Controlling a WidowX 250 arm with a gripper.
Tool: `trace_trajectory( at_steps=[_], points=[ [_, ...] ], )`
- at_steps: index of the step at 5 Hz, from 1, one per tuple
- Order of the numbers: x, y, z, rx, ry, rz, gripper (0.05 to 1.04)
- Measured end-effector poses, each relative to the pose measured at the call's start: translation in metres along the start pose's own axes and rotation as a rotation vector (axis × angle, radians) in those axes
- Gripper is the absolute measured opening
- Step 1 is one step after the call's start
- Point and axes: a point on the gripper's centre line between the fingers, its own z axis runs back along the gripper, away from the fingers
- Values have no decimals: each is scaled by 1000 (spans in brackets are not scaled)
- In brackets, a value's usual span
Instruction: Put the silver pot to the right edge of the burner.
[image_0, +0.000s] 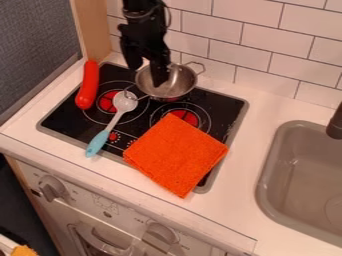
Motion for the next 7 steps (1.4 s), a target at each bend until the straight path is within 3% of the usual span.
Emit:
trace_trajectory(
  at_steps=[1, 3, 4, 6, 7],
  points=[
    [17, -19, -5, -17, -7, -78, 1001],
    [14, -39, -35, -42, 74, -143, 1001],
    [12, -41, -43, -46, 95, -134, 947],
    [13, -40, -43, -47, 88, -143, 364],
    [17, -41, -33, -45, 52, -161, 198]
  ],
)
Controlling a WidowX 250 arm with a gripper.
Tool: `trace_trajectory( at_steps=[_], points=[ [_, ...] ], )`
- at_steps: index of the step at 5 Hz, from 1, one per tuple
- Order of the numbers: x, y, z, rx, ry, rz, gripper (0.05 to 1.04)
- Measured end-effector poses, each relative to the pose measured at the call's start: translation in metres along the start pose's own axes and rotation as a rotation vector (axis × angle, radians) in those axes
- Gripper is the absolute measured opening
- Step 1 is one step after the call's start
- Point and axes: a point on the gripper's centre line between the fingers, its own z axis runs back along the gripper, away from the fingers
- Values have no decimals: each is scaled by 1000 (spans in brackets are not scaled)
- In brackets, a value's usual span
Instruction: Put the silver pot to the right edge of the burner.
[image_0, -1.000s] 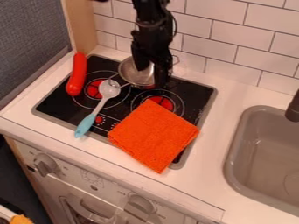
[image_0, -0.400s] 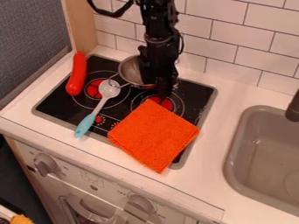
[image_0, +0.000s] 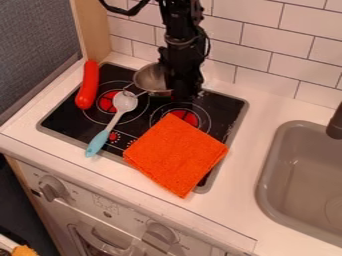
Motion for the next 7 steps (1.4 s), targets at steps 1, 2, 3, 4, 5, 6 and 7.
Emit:
trace_trajectory(
  at_steps=[1, 2, 3, 4, 5, 6, 7],
  points=[
    [6, -2, 18, -11, -51, -14, 89],
    [14, -9, 63, -42, -149, -14, 74],
    [-6, -23, 102, -67, -163, 2, 74],
    [-37, -40, 113, -113, -99, 36, 74],
    [-65, -57, 94, -162, -9, 56, 74],
    [-77, -91, 63, -182, 45, 10, 74],
    [-81, -109, 46, -172, 76, -32, 74]
  ],
)
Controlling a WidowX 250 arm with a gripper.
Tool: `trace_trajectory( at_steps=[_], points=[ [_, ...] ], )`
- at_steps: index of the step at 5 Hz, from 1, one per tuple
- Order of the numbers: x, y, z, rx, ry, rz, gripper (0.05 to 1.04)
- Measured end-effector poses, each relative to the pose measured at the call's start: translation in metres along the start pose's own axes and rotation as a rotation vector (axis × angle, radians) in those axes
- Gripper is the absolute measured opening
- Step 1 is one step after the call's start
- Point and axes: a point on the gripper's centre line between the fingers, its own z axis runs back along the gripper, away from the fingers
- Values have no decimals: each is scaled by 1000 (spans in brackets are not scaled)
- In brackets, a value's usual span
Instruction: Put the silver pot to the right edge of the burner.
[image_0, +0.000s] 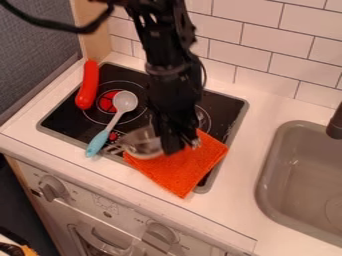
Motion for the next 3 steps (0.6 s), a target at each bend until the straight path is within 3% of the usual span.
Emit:
trace_trajectory(
  at_steps=[1, 2, 3],
  points=[
    [1, -8, -13, -11, 26, -28, 104],
    [-1, -7, -20, -23, 51, -21, 298],
    [-6, 1, -18, -21, 53, 12, 577]
  ],
)
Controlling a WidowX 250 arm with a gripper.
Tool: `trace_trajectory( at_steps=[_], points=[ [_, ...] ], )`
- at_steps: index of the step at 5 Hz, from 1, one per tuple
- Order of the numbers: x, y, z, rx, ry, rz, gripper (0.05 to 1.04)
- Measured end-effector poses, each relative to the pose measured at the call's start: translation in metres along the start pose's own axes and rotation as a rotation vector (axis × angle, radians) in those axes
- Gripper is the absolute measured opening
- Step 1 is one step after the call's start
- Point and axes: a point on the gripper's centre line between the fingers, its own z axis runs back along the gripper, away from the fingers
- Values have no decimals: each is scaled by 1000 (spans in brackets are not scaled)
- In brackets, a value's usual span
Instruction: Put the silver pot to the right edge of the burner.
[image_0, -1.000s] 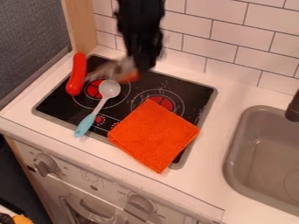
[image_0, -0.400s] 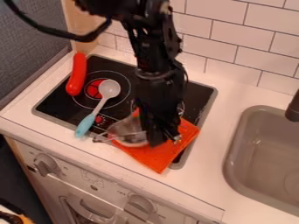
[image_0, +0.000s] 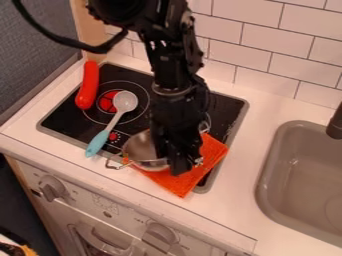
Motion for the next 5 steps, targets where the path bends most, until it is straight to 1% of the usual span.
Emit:
trace_trajectory(
  at_steps=[1, 2, 3, 4, 5],
  points=[
    [-4, 9, 16, 27, -20, 35, 877],
    [-7, 46, 55, 107, -133, 154, 1006],
    [-12, 86, 80, 164, -221, 207, 1001],
    [-20, 137, 87, 144, -308, 267, 1000],
    [-18, 145, 79, 40, -347, 224, 1000]
  ],
)
